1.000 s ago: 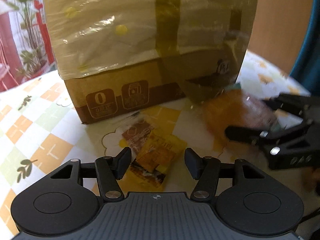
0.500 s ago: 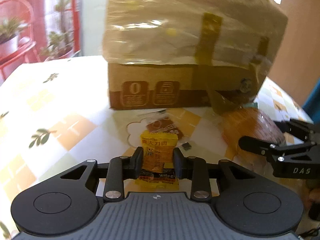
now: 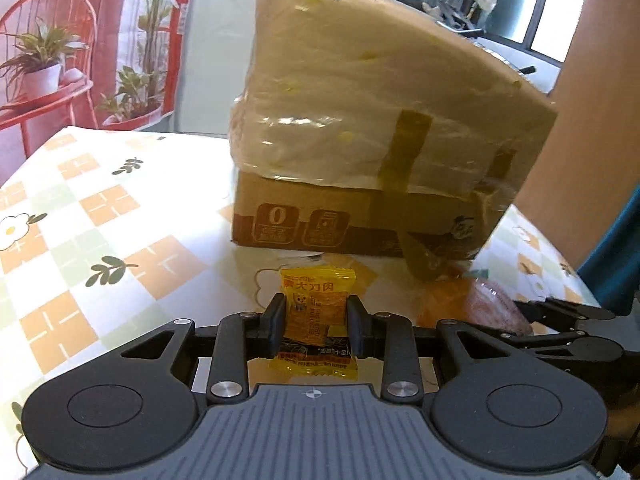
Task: Organize snacks
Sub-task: 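Lift the yellow packet with the left tool over the box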
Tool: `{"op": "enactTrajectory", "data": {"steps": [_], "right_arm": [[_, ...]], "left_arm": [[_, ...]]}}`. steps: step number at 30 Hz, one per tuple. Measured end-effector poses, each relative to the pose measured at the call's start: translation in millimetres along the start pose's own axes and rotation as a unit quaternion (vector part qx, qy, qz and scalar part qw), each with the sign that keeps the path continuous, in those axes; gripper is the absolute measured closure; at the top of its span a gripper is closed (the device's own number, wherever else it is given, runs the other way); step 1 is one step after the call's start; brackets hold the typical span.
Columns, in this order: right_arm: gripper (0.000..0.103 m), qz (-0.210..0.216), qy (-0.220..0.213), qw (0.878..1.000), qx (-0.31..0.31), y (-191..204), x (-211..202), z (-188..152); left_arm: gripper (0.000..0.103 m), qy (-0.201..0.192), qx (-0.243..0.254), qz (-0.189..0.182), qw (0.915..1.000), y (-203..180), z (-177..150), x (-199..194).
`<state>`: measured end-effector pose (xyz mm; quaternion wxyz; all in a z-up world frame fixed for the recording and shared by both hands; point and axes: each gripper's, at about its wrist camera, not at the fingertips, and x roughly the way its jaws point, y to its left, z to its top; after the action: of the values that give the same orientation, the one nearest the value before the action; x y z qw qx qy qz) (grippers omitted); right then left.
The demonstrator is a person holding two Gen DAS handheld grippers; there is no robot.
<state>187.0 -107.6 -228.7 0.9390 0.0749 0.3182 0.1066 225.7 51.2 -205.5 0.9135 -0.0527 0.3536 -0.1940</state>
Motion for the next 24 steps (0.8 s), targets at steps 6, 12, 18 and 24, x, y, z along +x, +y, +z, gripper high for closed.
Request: {"op": "enactTrajectory", "data": {"steps": [6,12,18,24], "right_arm": [[0.026,0.004,0.034,0.999,0.015,-1,-18,-3],[0.026,0.003,0.039,0.999,0.033,-6,-38,-4],[0.026,0.012,-0.032,0.999,0.026,-3,-74,30],[0.026,0.043,-0.133,0.989,0.040,-2,-113,85]], "left_arm": [[0.070,0.001,-0.004,-0.014,0.9999,-1,0,2],[0.070,-0.013,0.003,-0.025,0.9996,-6,7,-7],[0.070,-0.078,0.038,-0.050,0.9949,-20,46,-33],[0.070,-0.162,0.043,-0.074,0.9831,-32,99,-54]]}}
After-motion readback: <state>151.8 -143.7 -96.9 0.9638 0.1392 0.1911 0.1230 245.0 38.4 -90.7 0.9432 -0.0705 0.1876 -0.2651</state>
